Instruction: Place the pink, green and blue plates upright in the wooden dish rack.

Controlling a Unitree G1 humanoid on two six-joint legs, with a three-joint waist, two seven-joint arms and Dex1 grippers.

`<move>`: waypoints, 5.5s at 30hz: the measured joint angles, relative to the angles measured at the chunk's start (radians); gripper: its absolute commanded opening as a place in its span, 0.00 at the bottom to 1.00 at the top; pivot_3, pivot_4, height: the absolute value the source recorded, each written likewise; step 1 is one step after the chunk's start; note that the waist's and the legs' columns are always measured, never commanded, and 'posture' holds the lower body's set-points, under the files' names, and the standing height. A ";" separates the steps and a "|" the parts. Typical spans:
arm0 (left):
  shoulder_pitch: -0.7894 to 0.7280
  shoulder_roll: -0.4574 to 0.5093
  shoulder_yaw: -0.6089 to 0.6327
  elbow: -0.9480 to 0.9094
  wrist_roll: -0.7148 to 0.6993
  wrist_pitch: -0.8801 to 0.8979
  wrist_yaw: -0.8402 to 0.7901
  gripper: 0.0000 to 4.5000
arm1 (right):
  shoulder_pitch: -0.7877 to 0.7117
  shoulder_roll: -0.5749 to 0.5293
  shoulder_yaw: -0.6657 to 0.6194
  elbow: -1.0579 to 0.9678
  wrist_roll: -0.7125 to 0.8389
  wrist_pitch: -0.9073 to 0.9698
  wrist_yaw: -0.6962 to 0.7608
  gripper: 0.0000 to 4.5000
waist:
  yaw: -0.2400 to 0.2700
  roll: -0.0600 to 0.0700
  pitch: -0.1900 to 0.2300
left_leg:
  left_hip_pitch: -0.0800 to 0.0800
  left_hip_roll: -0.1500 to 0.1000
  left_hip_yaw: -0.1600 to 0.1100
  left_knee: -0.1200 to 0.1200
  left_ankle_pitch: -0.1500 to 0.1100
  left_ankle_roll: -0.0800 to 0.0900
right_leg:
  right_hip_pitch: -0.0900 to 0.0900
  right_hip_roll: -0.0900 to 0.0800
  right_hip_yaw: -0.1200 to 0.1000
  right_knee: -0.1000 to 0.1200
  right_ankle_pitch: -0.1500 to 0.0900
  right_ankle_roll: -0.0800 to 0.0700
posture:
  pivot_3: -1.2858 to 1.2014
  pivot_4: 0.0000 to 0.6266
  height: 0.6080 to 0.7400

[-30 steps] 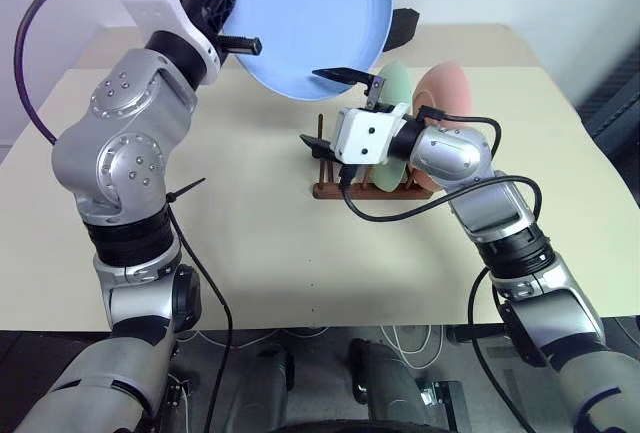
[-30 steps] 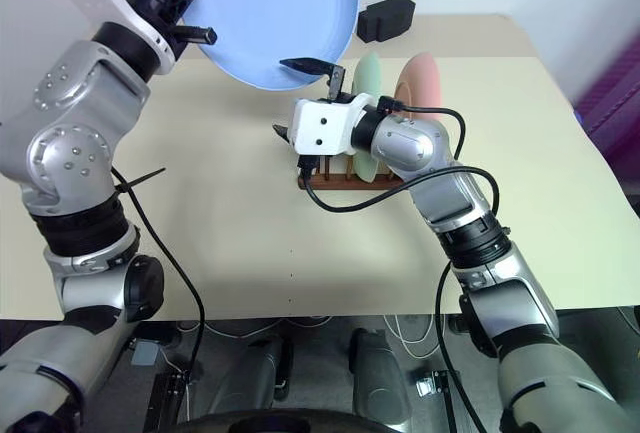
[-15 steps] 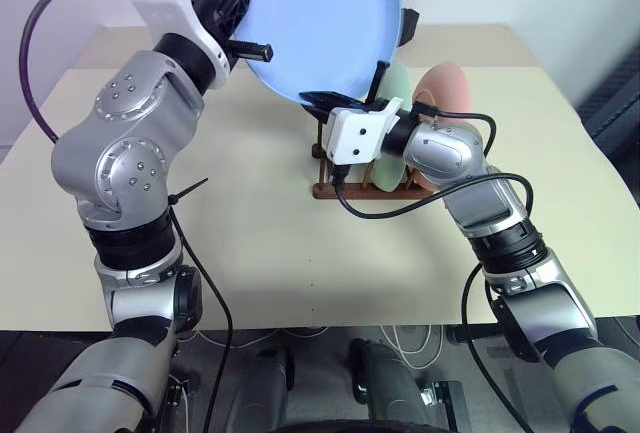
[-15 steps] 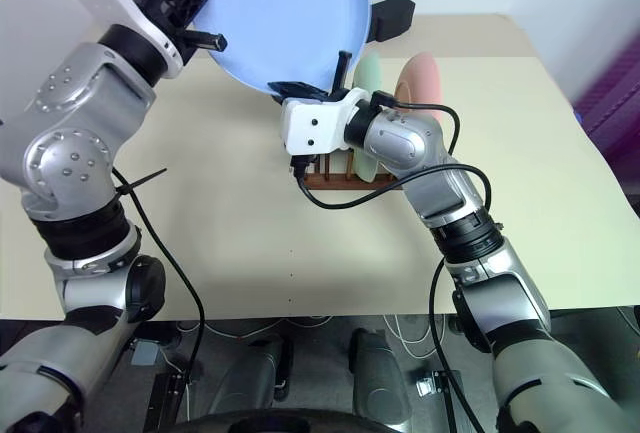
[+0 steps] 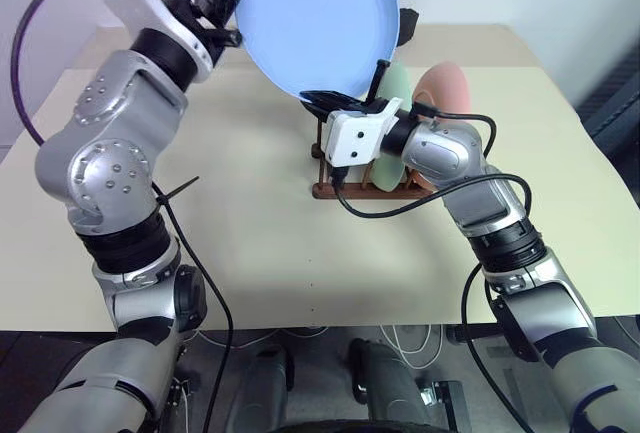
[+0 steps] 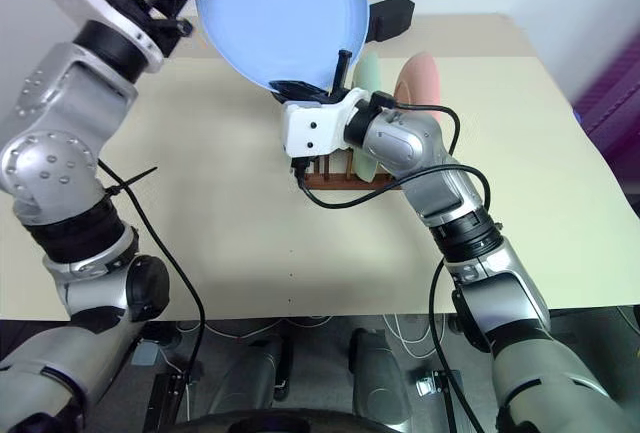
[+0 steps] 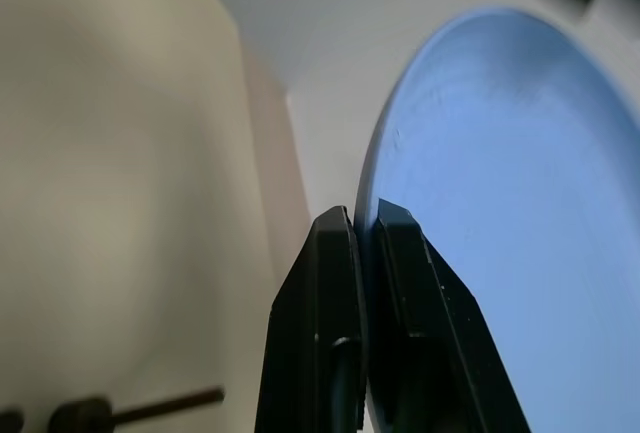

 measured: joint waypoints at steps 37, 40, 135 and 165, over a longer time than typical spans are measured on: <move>0.757 0.379 -0.126 -0.118 0.072 -0.304 -0.657 0.99 | 0.113 0.288 -0.419 -0.426 1.246 0.902 -0.253 0.00 | -0.001 0.001 0.000 | 0.001 0.003 0.000 -0.001 0.000 0.001 | 0.000 0.000 0.000 0.001 -0.001 -0.005 | 0.52 0.24 0.97; 0.757 0.378 -0.138 -0.118 0.072 -0.304 -0.664 0.99 | 0.137 0.287 -0.436 -0.443 1.318 0.958 -0.322 0.00 | -0.001 0.002 0.000 | 0.001 0.003 0.001 -0.001 0.000 0.001 | 0.000 0.001 0.000 0.001 -0.001 -0.005 | 0.52 0.24 0.97; 0.712 0.316 -0.279 -0.086 0.093 -0.365 -0.770 1.00 | 0.487 -0.575 -0.521 -0.442 0.991 0.807 0.179 0.01 | 0.005 0.002 0.000 | 0.000 0.004 0.003 0.000 -0.002 0.004 | 0.000 0.000 0.000 -0.004 -0.005 -0.003 | 0.52 0.24 0.97; 0.727 0.280 -0.324 -0.092 0.096 -0.366 -0.736 1.00 | 0.439 -0.469 -0.389 -0.434 0.750 0.694 0.233 0.01 | 0.006 0.001 0.000 | 0.000 0.003 0.003 0.001 -0.002 0.004 | 0.001 0.000 0.001 -0.003 -0.003 -0.006 | 0.52 0.24 0.97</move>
